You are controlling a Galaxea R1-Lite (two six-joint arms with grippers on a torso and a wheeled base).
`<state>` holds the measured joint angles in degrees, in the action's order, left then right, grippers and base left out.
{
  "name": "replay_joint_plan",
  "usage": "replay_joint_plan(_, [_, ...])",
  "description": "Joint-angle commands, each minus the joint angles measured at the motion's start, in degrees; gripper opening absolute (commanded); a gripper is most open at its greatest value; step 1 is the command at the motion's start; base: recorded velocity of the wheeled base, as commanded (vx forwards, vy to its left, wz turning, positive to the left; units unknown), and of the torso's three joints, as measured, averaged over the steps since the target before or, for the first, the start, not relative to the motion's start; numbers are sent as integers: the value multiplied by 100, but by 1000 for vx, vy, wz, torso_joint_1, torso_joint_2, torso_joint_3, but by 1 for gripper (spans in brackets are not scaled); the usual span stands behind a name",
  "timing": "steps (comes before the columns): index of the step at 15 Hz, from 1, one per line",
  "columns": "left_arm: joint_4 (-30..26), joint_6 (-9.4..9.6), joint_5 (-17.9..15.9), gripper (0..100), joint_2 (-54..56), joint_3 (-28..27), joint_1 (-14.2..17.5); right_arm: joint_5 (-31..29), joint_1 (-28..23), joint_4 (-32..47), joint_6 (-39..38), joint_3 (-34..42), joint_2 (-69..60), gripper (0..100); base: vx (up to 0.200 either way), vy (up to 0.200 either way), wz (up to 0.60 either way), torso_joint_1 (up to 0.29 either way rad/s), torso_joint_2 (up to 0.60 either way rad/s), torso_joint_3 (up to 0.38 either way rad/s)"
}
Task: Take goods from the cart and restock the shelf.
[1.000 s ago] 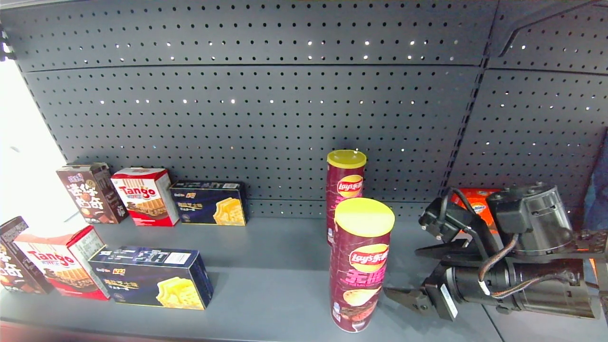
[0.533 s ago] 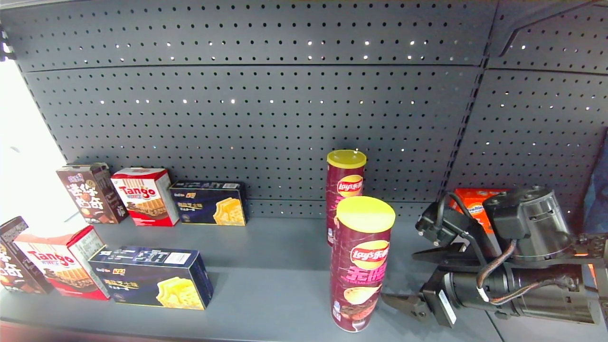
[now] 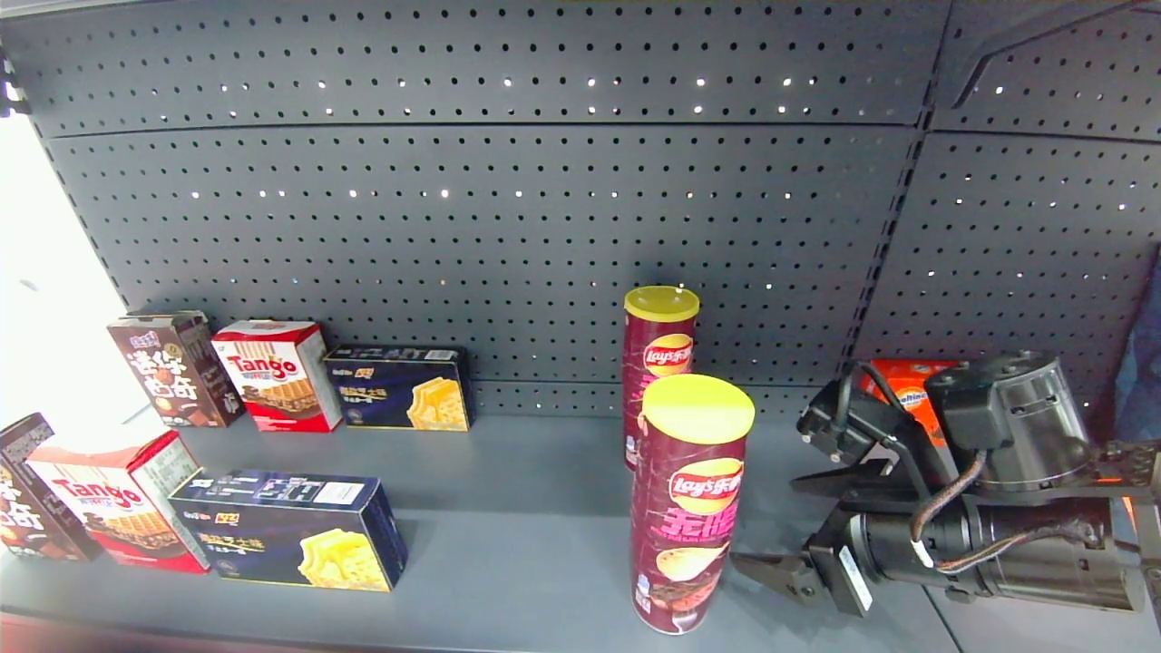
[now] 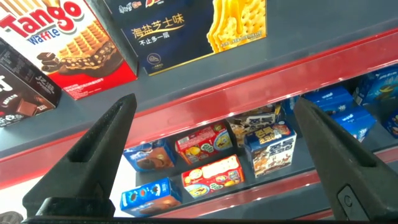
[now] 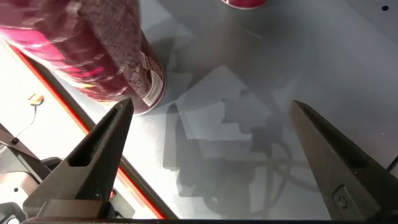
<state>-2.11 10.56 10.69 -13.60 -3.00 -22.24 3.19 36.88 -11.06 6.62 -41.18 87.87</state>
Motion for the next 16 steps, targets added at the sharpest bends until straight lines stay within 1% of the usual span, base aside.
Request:
replay_joint_plan(1, [0, -1, 3, 100, -11, 1, 0, 6, 4, -11, -3, -22, 64, 100, 0, 0, 0, 0, 0, 0])
replay_joint_plan(5, [0, -19, 3, 100, -11, 1, 0, 6, 39, -46, 6, -57, 143, 100, 0, 0, 0, 0, 0, 0])
replay_joint_plan(7, [0, -80, 3, 100, -11, 1, 0, 6, 65, -46, 6, -48, 143, 100, 0, 0, 0, 0, 0, 0])
replay_joint_plan(10, [0, -89, 3, 100, -11, 1, 0, -3, 56, -46, -3, -22, 108, 100, 0, 0, 0, 0, 0, 0])
replay_joint_plan(13, [0, -89, 3, 100, -2, 10, 9, -3, -5, -54, -12, 93, -262, 100, 0, 0, 0, 0, 0, 0])
replay_joint_plan(15, [0, -89, 3, 100, -2, 1, 9, -21, -295, -116, -214, 233, -1167, 100, 0, 0, 0, 0, 0, 0])
replay_joint_plan(16, [0, -89, 3, 100, -11, 1, 0, -29, -585, -116, -275, 321, -1677, 100, 0, 0, 0, 0, 0, 0])
